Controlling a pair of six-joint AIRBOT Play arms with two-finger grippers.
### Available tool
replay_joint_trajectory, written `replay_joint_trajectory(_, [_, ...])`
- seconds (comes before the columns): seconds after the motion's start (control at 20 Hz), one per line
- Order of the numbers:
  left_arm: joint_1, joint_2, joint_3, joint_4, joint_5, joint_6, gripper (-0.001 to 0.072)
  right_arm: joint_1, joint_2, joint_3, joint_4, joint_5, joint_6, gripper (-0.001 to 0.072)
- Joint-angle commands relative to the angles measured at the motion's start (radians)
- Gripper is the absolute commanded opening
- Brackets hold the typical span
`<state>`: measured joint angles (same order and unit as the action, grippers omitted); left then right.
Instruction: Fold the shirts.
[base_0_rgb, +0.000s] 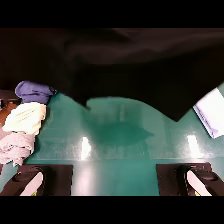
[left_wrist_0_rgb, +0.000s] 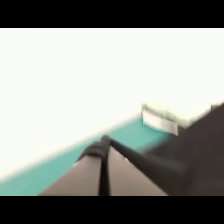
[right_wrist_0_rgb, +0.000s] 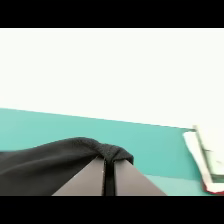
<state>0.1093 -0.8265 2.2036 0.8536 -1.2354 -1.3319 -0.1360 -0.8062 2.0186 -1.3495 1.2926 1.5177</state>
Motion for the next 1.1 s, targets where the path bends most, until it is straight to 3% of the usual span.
replay_joint_trajectory(0.0, [0.000,0.058,0.012,0.064,0.062,-0.027,0.0021,0.001,-0.033,0.132,-0.174,0.173,0.043,0.0019])
replay_joint_trajectory(0.2, [0.000,0.014,-0.163,0.225,-0.028,-0.110,0.0021,0.001,-0.135,0.029,-0.196,0.296,0.043,0.0019])
replay_joint_trajectory(0.4, [0.000,-0.128,-0.494,0.177,-0.198,-0.108,0.0022,0.001,-0.333,-0.153,-0.196,0.443,0.043,0.0019])
replay_joint_trajectory(0.55, [0.000,-0.278,-0.687,0.171,-0.200,-0.090,0.0022,0.001,-0.502,-0.244,-0.195,0.454,0.043,0.0019])
replay_joint_trajectory(0.8, [0.000,-0.551,-0.771,0.166,-0.029,-0.023,0.0022,0.002,-0.754,-0.274,-0.187,0.327,0.044,0.0019])
replay_joint_trajectory(1.05, [0.000,-0.653,-0.771,0.121,0.334,0.007,0.0022,0.029,-0.849,-0.273,-0.188,0.027,0.064,0.0019])
